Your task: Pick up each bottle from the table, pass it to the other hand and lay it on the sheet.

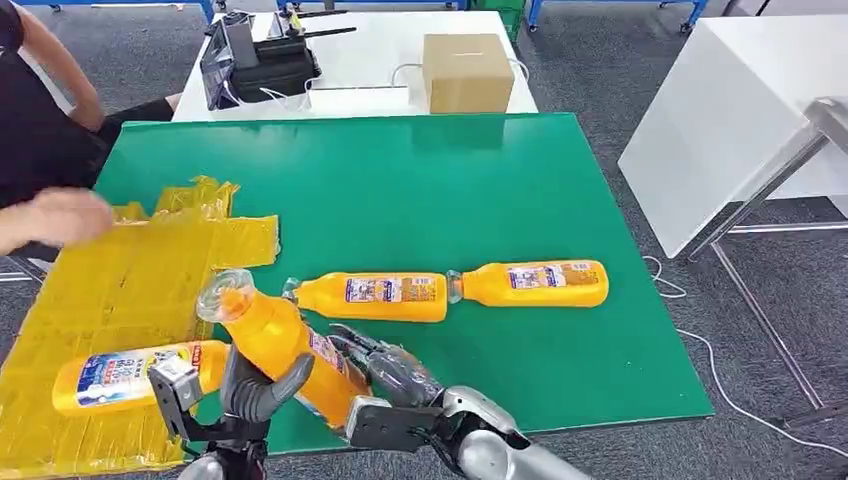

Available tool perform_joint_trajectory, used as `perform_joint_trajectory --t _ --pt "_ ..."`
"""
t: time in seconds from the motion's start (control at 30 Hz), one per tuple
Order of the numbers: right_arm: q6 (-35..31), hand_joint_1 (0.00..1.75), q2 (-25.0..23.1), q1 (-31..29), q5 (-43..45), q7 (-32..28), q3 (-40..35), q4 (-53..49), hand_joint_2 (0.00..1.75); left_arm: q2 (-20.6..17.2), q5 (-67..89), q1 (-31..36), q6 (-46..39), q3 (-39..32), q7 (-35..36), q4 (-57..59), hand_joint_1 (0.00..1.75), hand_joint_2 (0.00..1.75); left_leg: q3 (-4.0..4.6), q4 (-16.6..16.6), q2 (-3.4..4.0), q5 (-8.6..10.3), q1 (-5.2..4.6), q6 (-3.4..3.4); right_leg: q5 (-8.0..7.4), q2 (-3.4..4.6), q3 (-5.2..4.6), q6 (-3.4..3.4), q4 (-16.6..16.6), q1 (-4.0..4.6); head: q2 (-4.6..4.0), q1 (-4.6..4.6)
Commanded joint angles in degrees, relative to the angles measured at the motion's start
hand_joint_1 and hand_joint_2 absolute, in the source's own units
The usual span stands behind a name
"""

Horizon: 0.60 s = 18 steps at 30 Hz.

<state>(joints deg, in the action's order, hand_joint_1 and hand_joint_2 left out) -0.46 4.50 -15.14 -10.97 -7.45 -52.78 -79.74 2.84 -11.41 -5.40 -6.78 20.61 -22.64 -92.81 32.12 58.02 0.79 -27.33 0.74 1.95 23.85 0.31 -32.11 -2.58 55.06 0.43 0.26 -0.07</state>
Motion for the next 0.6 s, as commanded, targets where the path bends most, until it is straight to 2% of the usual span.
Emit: perform_joint_trajectory --t 0.03,0.1,0.23,0.33,0.4,0.5,0.6 --pt "-2.5 0.0 7.8 11.1 -3.5 -4.7 14.3 -13.1 0.0 -8.2 12.1 -1.1 -6.0 -10.6 -1.7 -8.1 1.75 1.75 -0.12 -0.1 -0.26 0.0 -0.07 -0.05 0.11 -0.23 0.13 0.01 0.0 -0.07 0.0 0.02" --pt "-0.9 0.0 7.9 13.1 -4.7 -4.8 16.4 -15.3 0.0 -8.4 12.1 -1.5 -3.0 -14.3 0.2 -10.2 1.75 1.75 0.0 0.0 -0.26 -0.02 -0.02 -0.06 0.12 -0.26 0.03 0.03 0.1 -0.02 0.0 0.04" --pt "-0.6 0.0 6.9 12.8 -5.1 -4.7 16.3 -14.8 0.0 -7.4 12.7 -1.5 -2.7 -14.1 0.2 -9.9 1.75 1.75 -0.06 0.0 -0.05 -0.05 -0.07 -0.06 0.1 -0.06 0.03 0.06 0.1 -0.07 0.0 0.0" --pt "-0.6 0.0 6.7 12.7 -5.2 -4.6 16.3 -14.6 0.0 -7.1 12.9 -1.5 -2.7 -13.9 0.1 -9.8 1.75 1.75 -0.04 0.0 -0.16 -0.01 -0.08 -0.04 0.1 -0.19 0.02 0.05 0.1 -0.08 0.0 0.0" --pt "-1.7 0.0 7.1 14.3 -5.7 -5.0 17.8 -16.2 0.0 -9.3 18.1 -1.3 -7.2 -15.2 -0.8 -11.0 1.75 1.75 0.02 0.0 -0.08 0.01 -0.01 -0.05 0.06 -0.13 -0.01 0.06 0.0 -0.01 0.0 0.0" --pt "-1.8 0.0 8.3 18.4 -5.6 -6.2 21.8 -20.2 0.0 -13.9 30.4 0.7 -12.9 -21.8 1.4 -14.5 1.75 1.75 -0.04 0.0 -0.22 -0.03 -0.06 -0.1 0.17 -0.25 0.04 0.09 0.1 -0.07 0.0 0.02" --pt "-0.5 0.0 7.8 20.3 -5.6 -7.0 24.6 -21.1 0.0 -16.2 37.8 3.8 -11.3 -25.5 3.9 -16.4 1.75 1.75 0.01 0.0 -0.25 -0.01 -0.02 -0.11 0.18 -0.29 0.0 0.12 0.2 -0.02 0.0 0.02"
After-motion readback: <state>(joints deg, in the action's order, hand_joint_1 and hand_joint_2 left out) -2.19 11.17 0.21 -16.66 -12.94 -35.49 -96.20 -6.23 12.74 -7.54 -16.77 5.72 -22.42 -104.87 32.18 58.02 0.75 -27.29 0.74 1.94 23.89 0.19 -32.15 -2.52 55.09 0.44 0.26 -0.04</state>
